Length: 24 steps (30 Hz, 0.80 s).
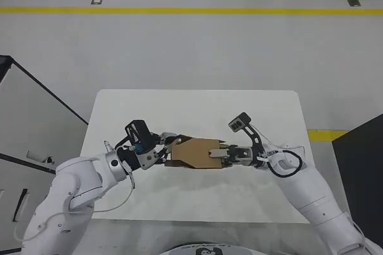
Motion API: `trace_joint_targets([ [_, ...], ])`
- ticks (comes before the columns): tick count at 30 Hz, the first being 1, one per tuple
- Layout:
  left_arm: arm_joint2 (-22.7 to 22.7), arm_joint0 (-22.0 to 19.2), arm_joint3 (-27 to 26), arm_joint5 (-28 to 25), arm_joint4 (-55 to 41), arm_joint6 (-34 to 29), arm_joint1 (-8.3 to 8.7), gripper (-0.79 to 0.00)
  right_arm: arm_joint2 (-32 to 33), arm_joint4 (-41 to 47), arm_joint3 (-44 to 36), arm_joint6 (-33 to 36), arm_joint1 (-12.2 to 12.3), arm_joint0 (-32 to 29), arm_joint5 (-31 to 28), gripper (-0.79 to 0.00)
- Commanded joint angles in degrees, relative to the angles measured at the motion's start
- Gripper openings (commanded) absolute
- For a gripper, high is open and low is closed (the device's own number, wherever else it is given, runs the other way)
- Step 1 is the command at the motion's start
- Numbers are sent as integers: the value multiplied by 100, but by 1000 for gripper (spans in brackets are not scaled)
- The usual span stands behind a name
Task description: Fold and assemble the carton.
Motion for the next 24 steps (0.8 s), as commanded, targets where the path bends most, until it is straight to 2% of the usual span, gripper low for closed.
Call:
trace_joint_targets([
  [1, 9, -2, -9, 19, 28, -8, 5, -785, 4, -55, -29, 12, 5, -14, 8, -785],
  [24, 314, -309, 33, -6, 153, -54, 49, -785, 29, -379, -164, 203, 51, -24, 176, -785],
])
